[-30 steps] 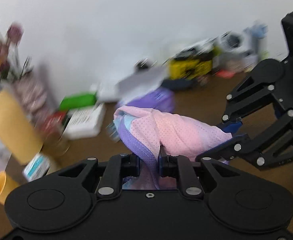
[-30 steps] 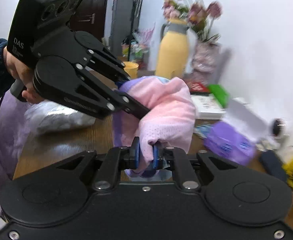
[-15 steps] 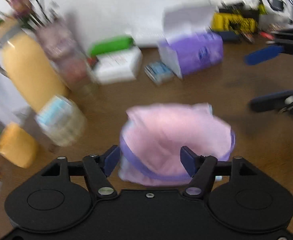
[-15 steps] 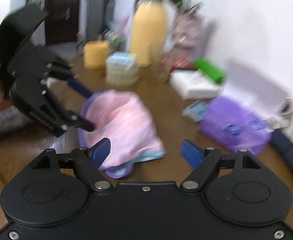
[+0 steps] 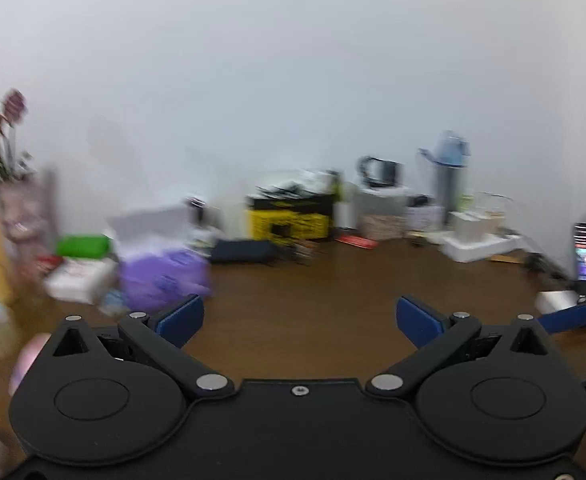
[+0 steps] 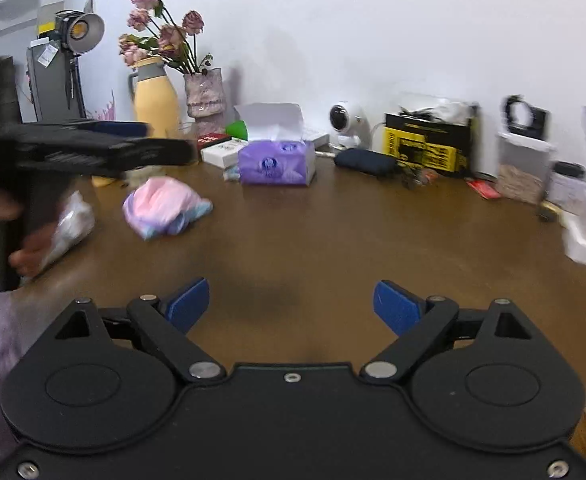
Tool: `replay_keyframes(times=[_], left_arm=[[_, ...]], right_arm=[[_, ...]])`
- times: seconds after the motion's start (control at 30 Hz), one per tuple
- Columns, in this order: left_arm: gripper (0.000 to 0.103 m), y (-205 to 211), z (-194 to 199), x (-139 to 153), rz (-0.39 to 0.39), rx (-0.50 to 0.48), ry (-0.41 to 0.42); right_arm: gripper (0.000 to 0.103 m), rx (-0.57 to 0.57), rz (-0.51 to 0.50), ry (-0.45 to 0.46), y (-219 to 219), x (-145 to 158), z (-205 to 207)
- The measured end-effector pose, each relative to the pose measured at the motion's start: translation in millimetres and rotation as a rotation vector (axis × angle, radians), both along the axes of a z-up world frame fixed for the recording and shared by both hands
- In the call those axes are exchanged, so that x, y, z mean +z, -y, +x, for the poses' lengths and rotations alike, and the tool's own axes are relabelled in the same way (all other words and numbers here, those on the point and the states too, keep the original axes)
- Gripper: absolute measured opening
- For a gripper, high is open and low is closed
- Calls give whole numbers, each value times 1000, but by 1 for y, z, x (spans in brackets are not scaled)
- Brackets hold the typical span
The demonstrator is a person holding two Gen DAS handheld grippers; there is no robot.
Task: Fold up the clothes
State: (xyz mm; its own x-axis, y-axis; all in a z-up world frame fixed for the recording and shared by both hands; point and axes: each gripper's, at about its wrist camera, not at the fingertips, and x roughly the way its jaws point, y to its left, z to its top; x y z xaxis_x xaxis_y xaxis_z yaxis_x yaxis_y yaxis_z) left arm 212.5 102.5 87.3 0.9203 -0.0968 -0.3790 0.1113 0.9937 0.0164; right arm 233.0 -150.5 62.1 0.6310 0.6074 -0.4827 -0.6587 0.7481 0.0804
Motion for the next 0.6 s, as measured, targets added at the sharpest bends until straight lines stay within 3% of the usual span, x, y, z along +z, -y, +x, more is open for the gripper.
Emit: replay_keyframes(times=[0.1,0.17,0.23,0.37,0.47,0.6], left_arm=[[103,32,-31,-25,-53,45,-1],[103,45,-55,-42,-86,107,12],[103,60,-95,-57,-134,163,1],[103,66,-143,-66,-156,134,1],[103,75,-166,-72,-78,71,24],[103,84,-179,-79,-4,22,34]], right_arm=[[96,-167,-49,172,45,-10,-52],[97,-247,-30,223,62,-19,-73],[97,-303,-7,210,75,-31,-100],[98,-365,38,77,82,-52,-143],[98,-409,42,-9,74,-65,-155],[98,-479,68,3,72,-73,-173]])
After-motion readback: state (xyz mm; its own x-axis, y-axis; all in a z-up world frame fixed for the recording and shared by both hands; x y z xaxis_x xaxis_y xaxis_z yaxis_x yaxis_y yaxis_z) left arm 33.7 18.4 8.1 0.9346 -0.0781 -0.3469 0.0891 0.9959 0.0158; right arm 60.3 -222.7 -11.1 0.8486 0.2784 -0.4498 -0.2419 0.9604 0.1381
